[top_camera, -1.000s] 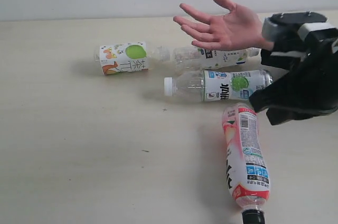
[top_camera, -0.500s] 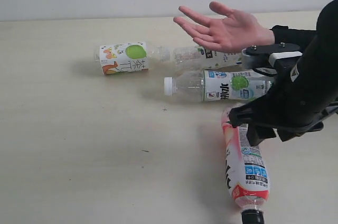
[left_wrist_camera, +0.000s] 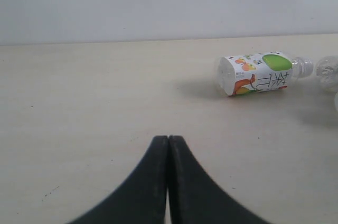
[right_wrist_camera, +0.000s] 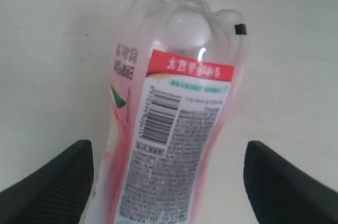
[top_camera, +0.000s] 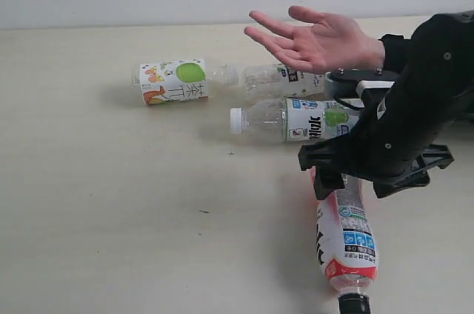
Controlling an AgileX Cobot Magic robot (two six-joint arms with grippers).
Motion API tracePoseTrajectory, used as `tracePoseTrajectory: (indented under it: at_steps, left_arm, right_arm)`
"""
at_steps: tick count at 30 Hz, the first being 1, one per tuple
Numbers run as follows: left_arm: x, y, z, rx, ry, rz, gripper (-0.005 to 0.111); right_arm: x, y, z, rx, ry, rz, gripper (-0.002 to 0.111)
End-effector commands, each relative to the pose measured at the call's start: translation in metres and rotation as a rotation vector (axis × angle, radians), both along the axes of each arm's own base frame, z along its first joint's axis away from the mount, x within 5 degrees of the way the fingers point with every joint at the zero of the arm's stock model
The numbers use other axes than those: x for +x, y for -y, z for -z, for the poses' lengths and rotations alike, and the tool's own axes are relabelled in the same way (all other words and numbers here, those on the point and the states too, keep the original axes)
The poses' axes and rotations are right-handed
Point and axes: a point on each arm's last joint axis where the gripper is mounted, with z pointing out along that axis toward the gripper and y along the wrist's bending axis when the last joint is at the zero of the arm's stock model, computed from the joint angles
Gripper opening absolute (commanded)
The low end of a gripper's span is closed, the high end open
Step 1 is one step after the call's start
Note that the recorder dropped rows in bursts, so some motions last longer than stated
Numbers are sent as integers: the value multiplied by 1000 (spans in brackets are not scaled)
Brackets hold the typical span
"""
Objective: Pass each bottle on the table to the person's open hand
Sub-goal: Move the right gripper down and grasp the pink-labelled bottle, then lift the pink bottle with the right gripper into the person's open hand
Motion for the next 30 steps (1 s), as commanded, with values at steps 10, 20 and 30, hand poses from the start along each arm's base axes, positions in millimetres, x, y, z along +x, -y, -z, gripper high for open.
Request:
tracePoseTrajectory:
  at_steps: [10, 20, 30]
  left_arm:
    - [0, 0, 1, -6, 5, -2, 3]
    - [0, 0, 1, -6, 5, -2, 3]
    - [0, 0, 1, -6, 5, -2, 3]
  right_arm:
    - [9, -5, 35, -61, -87, -6, 22]
    - [11, -5, 16, -128, -187, -134, 0]
    - [-3, 2, -33, -88, -101, -149, 0]
